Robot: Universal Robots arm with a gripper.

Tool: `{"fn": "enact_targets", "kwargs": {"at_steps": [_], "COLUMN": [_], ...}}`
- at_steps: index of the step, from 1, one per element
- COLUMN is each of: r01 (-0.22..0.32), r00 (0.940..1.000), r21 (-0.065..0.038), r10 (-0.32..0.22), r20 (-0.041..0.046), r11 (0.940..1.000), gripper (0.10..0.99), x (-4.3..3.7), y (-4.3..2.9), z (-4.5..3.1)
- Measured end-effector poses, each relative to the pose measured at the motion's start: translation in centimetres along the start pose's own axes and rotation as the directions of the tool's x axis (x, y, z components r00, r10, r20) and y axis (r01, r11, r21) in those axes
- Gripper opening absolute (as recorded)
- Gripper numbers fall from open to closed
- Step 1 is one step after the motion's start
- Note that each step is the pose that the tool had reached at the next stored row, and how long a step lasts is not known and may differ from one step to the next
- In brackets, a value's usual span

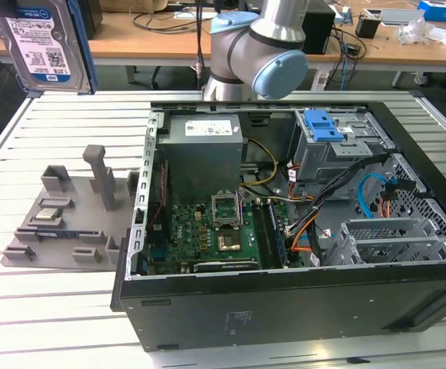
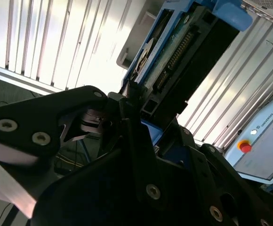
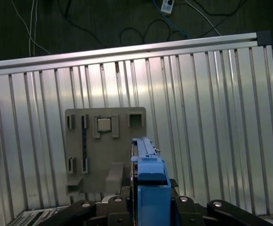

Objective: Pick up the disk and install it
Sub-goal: 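Pick up the disk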

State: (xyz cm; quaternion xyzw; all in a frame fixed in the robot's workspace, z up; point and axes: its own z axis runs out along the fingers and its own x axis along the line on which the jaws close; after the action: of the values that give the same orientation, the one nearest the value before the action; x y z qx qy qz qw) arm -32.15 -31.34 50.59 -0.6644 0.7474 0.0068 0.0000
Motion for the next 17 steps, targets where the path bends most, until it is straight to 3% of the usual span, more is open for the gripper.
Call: {"fn": "enact_targets", "kwargs": {"at_steps": [10,17], "r01": [0.000,0.000], "r00": [1.0000,1.0000], "r21": [0.000,0.000], "r10": [0.000,0.000], "r20": [-0.0001,0.0000], "r11": [1.0000,1.0000], "gripper": [0.369,0.369], "x": [-0.27,-0.40], "y": [-2.30,-3.40], "z": [-0.02,-0.03]}}
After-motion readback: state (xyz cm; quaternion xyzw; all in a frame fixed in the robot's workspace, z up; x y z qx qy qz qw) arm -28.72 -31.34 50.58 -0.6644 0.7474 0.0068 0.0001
